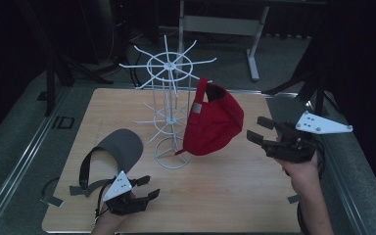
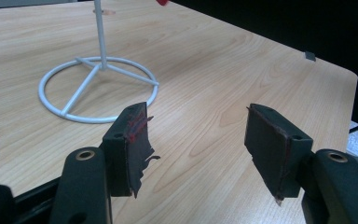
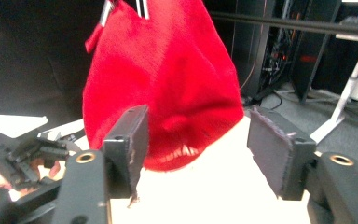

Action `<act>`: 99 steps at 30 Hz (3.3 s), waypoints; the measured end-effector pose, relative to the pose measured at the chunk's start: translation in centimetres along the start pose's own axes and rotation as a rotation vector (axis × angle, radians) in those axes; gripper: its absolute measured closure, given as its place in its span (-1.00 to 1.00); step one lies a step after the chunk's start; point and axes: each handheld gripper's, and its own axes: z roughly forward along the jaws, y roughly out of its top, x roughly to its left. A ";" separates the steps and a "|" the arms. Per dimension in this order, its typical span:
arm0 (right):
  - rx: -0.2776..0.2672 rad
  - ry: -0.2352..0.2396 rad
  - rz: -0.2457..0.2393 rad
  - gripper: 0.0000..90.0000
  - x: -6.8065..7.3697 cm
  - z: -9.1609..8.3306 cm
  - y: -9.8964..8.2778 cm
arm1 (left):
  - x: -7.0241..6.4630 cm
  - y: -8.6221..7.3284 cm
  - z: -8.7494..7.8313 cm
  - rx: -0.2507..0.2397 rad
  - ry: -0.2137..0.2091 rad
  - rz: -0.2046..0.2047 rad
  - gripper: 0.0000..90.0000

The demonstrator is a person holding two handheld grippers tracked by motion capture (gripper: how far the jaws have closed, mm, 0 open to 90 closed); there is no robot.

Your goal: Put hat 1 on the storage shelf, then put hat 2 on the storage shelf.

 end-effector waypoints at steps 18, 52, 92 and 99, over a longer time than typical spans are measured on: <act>0.103 -0.101 0.140 -0.49 -2.6 -0.6 -8.3 | 0.1 -0.1 -0.3 0.001 0.004 -0.002 -0.10; 0.220 -0.178 0.117 -0.68 -4.9 -0.9 -21.1 | 2.8 -1.2 -5.5 -0.017 0.153 -0.010 -0.08; 0.236 -0.476 0.203 -0.68 -6.0 -3.3 -24.5 | 8.8 -6.9 -10.8 0.260 0.582 -0.218 -0.17; 0.232 -0.475 0.208 -0.68 -6.0 -3.4 -24.6 | 9.2 -6.7 -10.1 0.292 0.598 -0.232 -0.02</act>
